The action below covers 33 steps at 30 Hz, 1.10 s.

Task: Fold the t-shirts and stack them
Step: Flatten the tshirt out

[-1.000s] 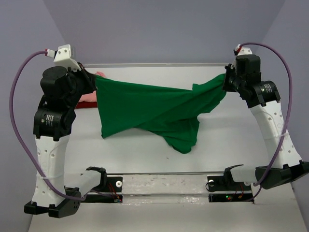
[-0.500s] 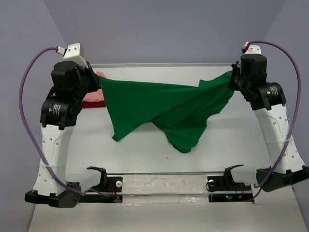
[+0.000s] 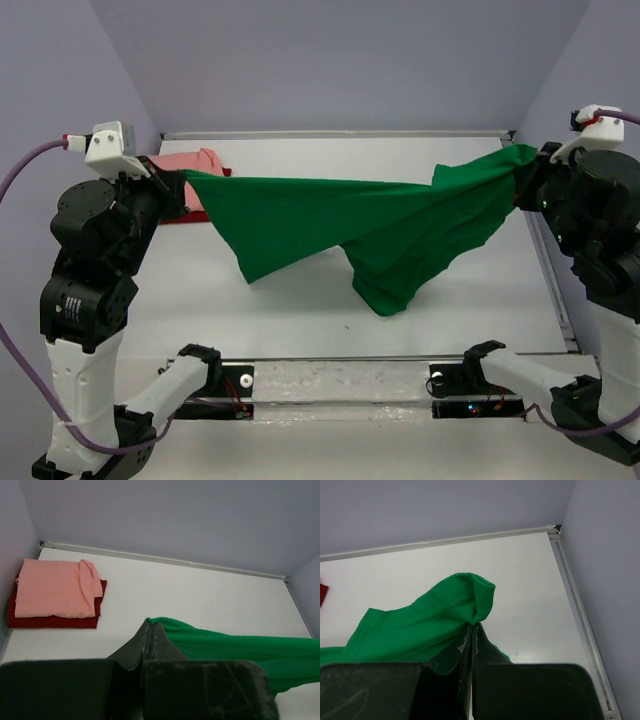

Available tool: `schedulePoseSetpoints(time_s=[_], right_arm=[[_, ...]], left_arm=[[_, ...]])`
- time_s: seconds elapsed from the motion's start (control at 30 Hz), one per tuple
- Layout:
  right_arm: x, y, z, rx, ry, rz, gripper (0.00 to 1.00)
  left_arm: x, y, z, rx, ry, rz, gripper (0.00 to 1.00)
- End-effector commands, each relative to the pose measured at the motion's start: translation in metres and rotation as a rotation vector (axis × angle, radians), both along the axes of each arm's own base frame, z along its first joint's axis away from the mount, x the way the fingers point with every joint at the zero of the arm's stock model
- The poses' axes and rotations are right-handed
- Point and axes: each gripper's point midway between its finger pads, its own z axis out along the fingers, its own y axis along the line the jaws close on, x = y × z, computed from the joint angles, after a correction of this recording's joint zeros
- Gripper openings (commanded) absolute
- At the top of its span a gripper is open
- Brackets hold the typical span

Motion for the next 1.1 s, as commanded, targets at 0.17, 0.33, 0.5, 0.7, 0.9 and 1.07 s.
schedulePoseSetpoints(time_s=[0.17,0.33,0.5,0.7,0.9,1.07], right_arm=[[-0.04,-0.011,0.025,0.017,-0.102,0.029,0.0],[-0.048,-0.012,0.025,0.016,-0.113,0.042,0.0],[-0.053,-0.014,0.029,0.016,-0.129,0.047,0.0],[-0.059,-0.008,0.034,0.025,-0.148,0.097,0.0],[-0.066,-0.001,0.042,0.044,-0.169,0.149,0.0],[-0.049,0.005,0.035,0.028,-0.12,0.139,0.0]], left_arm=[[-0.029,-0.002,0.039,-0.084,-0.141,-0.039,0.0],[-0.044,0.001,0.052,-0.11,-0.187,-0.041,0.0],[-0.059,0.003,0.065,-0.131,-0.224,-0.054,0.0],[-0.074,-0.007,0.073,-0.158,-0.262,-0.132,0.0],[-0.088,-0.012,0.072,-0.167,-0.291,-0.191,0.0],[-0.069,-0.016,0.058,-0.143,-0.221,-0.172,0.0]])
